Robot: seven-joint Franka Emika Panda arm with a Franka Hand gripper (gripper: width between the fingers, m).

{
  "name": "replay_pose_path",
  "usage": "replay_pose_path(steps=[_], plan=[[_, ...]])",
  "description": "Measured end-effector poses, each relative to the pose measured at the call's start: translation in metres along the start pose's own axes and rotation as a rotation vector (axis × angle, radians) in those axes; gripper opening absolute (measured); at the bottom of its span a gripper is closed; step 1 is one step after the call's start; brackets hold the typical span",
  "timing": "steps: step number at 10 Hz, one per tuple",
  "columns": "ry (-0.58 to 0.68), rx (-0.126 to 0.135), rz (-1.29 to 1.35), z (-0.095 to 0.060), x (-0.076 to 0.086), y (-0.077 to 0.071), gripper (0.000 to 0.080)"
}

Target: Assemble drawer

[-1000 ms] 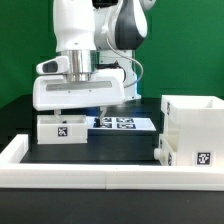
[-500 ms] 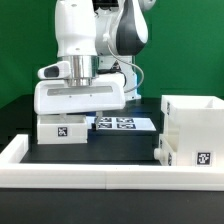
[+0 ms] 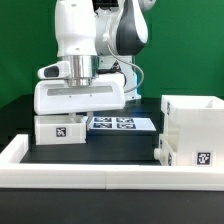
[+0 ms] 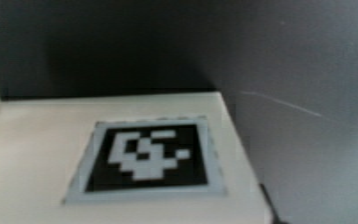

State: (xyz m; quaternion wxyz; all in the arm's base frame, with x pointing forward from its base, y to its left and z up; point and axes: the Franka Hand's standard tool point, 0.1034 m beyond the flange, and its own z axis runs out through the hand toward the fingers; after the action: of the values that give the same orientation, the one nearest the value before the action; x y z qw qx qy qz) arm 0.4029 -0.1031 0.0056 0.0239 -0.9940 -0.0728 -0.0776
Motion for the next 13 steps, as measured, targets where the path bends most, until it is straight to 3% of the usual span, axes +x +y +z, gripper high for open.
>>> replay_pose_path(steps=[2,4,6,8,9,10,13], plan=[[0.007,0.0,0.02,-0.002,0.006,-0.007,0.004],[0.02,0.003,0.034,-0.013,0.027,-0.027,0.004],[0.002,0.03,0.017,-0.023,0.049,-0.041,0.0041],[0.002,0.04,-0.012,-0.026,0.062,-0.043,0.0041],[-0.012,0.054,-0.063,-0.027,0.072,-0.056,0.0041],[-0.01,0.054,-0.09,-0.027,0.077,-0.063,0.0041],[-0.011,0.056,-0.252,-0.025,0.074,-0.06,0.0041]])
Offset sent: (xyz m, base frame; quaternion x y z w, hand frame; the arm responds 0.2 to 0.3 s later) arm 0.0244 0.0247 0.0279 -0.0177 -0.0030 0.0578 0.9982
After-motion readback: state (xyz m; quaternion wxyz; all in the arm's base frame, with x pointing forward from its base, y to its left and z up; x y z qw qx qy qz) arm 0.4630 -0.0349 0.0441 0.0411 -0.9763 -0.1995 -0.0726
